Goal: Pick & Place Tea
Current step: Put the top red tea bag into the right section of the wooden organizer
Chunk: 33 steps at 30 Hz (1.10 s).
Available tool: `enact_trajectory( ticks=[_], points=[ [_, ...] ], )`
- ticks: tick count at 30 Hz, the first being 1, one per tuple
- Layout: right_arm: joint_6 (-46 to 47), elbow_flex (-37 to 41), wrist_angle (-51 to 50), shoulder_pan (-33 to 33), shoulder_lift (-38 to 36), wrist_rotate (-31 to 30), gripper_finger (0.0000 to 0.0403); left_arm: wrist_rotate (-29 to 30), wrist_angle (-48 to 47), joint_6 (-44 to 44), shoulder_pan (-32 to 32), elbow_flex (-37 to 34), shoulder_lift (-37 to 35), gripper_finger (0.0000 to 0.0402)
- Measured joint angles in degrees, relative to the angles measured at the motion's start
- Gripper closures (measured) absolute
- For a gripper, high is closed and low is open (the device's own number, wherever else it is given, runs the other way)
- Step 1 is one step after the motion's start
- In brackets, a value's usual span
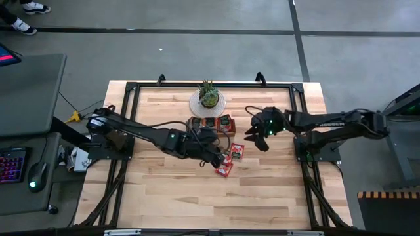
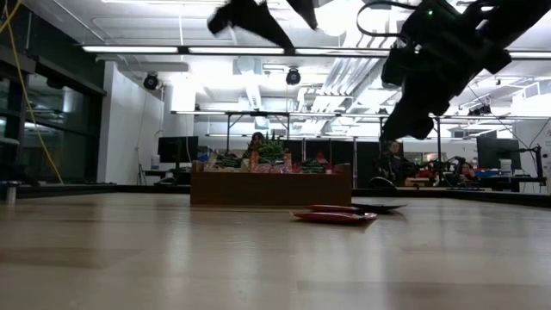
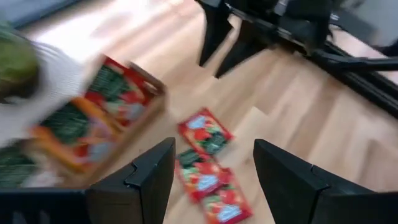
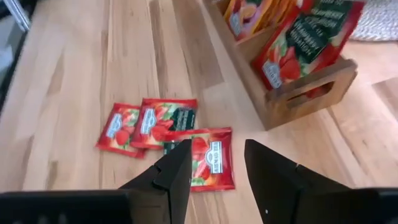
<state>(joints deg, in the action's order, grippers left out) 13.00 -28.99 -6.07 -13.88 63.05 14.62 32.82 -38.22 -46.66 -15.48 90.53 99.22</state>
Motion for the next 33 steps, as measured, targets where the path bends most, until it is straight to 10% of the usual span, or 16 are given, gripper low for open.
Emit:
enact_trajectory(
  ticks=[14, 33],
  points=[
    [1.32, 0.00, -1.64, 10.43, 1.93, -11.50, 0.0395, -17.35, 25.05, -13.29, 4.86, -15.28, 3.88, 0.0189],
    [6.48, 0.00, 10.56, 17.83, 17.28, -15.23, 0.0402, -24.91, 32.08, -20.32, 6.85, -15.49, 11.97, 0.0189]
  ],
)
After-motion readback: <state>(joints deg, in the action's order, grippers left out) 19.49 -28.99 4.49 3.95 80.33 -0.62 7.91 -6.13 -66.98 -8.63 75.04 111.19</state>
